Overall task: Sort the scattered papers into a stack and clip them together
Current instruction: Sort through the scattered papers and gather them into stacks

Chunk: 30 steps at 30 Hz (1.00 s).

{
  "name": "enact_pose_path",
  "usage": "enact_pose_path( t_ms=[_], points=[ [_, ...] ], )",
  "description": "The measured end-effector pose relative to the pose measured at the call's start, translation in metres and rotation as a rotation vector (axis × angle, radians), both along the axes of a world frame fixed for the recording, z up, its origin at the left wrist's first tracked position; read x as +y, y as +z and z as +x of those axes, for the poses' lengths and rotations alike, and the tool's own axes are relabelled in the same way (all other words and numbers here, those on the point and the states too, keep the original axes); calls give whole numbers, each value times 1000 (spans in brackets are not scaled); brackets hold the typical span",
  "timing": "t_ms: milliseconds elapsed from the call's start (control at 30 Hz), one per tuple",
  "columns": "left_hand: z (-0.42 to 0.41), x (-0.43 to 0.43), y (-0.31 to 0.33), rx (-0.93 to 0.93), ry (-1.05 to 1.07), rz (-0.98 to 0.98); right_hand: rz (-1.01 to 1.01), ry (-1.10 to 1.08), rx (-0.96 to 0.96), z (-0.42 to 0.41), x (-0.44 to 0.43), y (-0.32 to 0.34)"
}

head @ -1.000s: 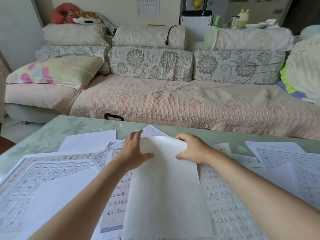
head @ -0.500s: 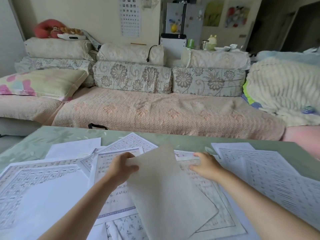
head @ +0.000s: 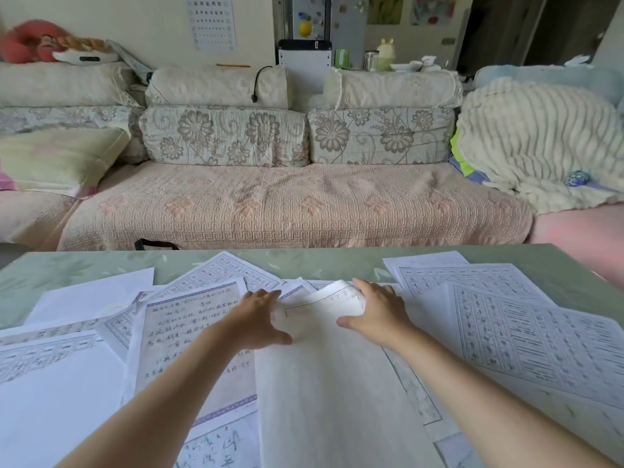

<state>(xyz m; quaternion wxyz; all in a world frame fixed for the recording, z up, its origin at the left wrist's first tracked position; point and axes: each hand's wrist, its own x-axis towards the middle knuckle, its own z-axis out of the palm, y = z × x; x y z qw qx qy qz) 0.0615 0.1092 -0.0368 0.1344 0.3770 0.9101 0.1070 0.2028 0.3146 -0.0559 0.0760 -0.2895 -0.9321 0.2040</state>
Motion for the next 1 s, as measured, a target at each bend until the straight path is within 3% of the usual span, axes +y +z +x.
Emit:
enact_pose_path(
  t_ms=[133,300,533,733,833,1000],
  points=[
    [-5,9,0,-100,64,26,-184,70,239,8,2,-6],
    [-3,7,0,-78,66,100,-289,60,368,14,5,4],
    [15,-18,23,-234,267,579,-551,-77,290,39,-2,23],
    [39,-59,35,-625,488,1080,-646,-38,372,70,-41,34],
    [62,-84,33,-794,391,1013,-673,-59,464,87,-64,46],
    [101,-111,23,-806,382,915,-718,-17,357,109,-100,50]
  ],
)
